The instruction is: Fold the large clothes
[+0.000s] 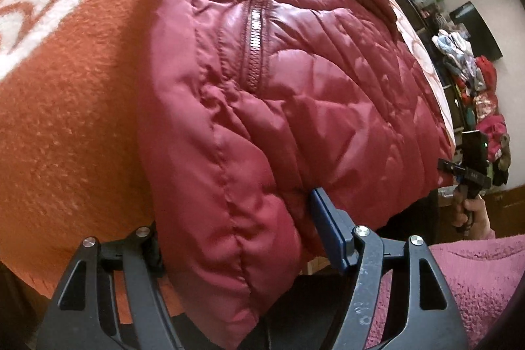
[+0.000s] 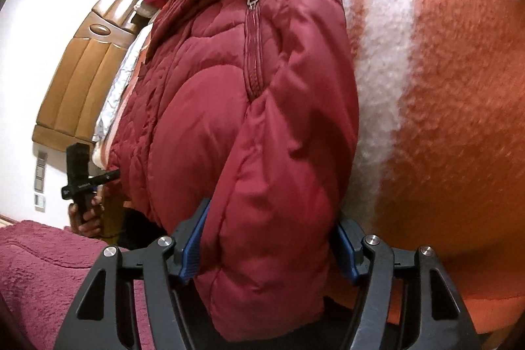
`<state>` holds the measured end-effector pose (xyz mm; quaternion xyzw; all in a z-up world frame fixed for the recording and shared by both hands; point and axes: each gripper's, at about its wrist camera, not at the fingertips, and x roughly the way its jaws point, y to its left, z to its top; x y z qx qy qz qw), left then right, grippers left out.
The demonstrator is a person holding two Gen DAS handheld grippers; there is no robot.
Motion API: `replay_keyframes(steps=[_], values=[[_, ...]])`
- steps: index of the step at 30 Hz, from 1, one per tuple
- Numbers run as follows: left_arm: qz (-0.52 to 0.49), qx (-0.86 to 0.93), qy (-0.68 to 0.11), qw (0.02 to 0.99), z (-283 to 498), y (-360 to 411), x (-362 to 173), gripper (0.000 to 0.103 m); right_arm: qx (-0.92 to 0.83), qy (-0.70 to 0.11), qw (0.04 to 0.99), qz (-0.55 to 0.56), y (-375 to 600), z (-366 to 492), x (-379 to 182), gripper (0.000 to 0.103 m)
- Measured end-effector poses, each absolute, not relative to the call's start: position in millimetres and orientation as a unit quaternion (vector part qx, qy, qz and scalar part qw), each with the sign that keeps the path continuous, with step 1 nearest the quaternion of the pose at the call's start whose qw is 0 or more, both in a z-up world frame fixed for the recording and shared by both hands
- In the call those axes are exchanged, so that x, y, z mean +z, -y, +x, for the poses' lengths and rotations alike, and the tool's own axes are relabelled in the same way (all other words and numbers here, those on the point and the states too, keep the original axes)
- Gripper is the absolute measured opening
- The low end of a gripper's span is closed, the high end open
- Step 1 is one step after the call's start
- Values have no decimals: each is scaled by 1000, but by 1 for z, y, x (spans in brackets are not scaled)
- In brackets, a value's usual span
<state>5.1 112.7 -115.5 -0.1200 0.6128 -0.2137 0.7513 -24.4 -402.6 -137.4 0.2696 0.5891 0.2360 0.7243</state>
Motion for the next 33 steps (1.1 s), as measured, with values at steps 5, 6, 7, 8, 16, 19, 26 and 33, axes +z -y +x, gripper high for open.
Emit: replay_keyframes(steps=[5,6,7,8,16,19,26,33], values=[[-129,-220,-616,746,6,-116,-119,70,239,-590,717,285,402,-22,-140,66],[-131,-221,-616,745,7,-115,-119,70,239,-590,717,284,402,-21,-140,66],[-131,-222,-616,744,7,-115,-120,70,239,-590,718,283,402,-20,-140,66],[-131,-224,-616,744,7,-116,-120,70,240,-590,718,282,401,-20,-140,64],[-100,-251,-601,752,2,-105,-111,32,258,-582,717,284,397,-21,-135,34],[-99,-258,-586,761,2,-106,-99,20,271,-563,720,301,397,-20,-128,26],[-111,-266,-524,802,0,-105,-54,15,312,-456,756,351,402,-14,-84,21],[-134,-268,-448,843,16,-109,-2,15,334,-384,783,358,399,12,-41,21]])
